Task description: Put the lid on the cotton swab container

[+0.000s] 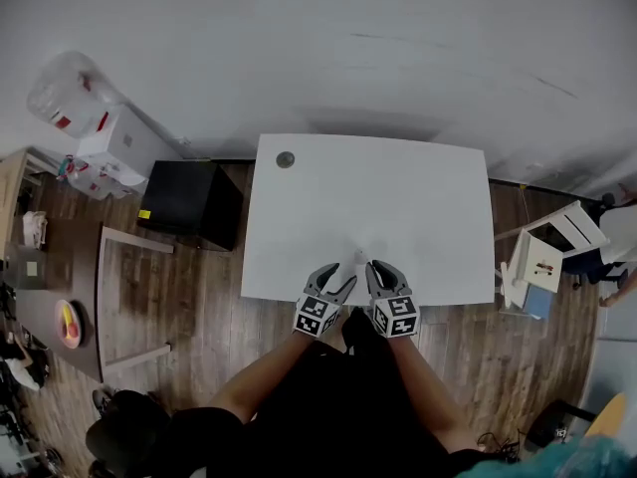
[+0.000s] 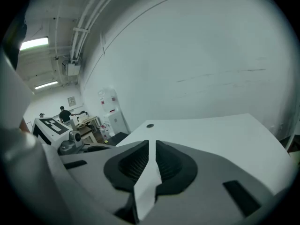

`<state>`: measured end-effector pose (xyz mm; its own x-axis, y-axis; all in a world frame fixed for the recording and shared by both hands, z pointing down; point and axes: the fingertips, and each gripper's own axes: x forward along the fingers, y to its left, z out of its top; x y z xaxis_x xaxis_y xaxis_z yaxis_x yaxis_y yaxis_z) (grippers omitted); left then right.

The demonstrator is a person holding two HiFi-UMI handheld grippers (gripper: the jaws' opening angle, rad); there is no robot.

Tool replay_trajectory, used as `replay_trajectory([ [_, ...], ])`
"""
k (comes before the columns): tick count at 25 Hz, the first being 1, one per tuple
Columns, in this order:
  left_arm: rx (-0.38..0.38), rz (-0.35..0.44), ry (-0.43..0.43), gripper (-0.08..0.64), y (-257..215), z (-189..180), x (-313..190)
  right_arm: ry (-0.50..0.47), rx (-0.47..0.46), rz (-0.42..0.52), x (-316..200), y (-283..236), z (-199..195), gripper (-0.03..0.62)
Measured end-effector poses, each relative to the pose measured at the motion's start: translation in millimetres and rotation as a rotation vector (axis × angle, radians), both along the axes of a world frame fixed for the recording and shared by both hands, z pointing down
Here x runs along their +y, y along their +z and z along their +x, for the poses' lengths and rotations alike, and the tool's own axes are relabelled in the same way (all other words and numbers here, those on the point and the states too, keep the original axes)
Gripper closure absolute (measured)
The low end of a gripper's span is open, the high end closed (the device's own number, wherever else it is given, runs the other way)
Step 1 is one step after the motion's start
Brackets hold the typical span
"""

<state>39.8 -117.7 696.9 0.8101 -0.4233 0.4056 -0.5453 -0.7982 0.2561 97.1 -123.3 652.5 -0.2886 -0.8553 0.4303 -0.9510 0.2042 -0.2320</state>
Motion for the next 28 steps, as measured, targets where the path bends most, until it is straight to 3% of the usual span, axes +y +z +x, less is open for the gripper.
replay_trajectory([
  [5,0.076,0.074,-0.017,0.457,-53.6,-8.0,17.1,0.052,-0.004,0.077,22.9,-39.1,-15.5,0.548],
  [7,0.093,0.073,-0.038,0.526,-69.3,-15.3,25.3,0.064,-0.002,0.105,34.5,-53.4,-24.0,0.548],
  [9,0.11,0.067,-0.049,0.544,-83.7,-22.8,35.2,0.082,0.0,0.13,47.8,-66.4,-32.5,0.548],
  [19,0.132,0.155,-0.047,0.548,-157.7,-49.2,78.7,0.157,0.072,0.215,105.3,-117.5,-76.7,0.549],
  [28,0.115,0.213,-0.059,0.548,-179.2,-63.2,104.4,0.186,0.075,0.251,124.6,-141.8,-94.1,0.549],
])
